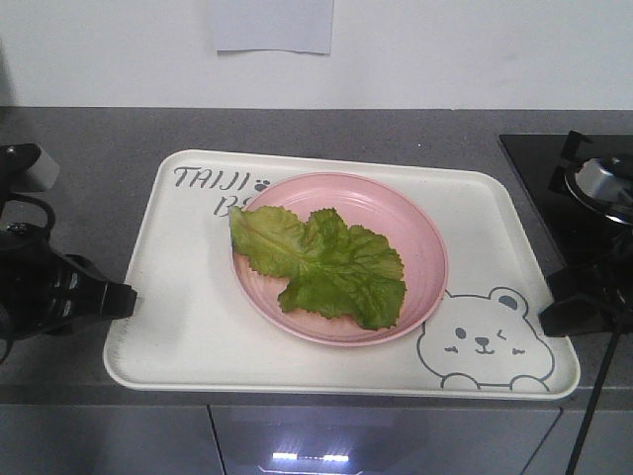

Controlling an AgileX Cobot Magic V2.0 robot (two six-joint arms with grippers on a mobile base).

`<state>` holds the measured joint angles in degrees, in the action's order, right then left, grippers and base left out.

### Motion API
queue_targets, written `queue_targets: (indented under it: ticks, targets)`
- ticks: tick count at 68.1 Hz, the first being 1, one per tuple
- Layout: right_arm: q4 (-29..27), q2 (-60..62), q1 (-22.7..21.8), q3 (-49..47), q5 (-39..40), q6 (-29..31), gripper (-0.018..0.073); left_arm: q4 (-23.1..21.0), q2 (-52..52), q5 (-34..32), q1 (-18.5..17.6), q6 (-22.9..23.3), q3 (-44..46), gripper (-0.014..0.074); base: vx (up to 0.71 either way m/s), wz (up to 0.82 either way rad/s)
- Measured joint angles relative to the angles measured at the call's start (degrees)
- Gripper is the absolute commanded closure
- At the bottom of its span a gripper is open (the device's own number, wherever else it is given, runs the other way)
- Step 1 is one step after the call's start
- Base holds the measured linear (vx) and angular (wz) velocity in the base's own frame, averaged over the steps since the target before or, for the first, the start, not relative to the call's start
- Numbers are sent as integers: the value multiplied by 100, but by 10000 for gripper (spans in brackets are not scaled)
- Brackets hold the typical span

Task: Transfer vegetables to tray and serve
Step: 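Hold the tray while the base drives up to the stove counter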

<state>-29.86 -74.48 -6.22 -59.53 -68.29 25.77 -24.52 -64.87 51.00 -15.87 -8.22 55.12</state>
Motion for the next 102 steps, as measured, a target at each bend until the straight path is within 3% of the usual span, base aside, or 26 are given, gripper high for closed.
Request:
queue_targets:
  ticks: [102]
  targets:
    - [0, 0, 0, 0, 0, 0, 562, 0, 0, 0, 0, 0, 0, 602, 10, 1]
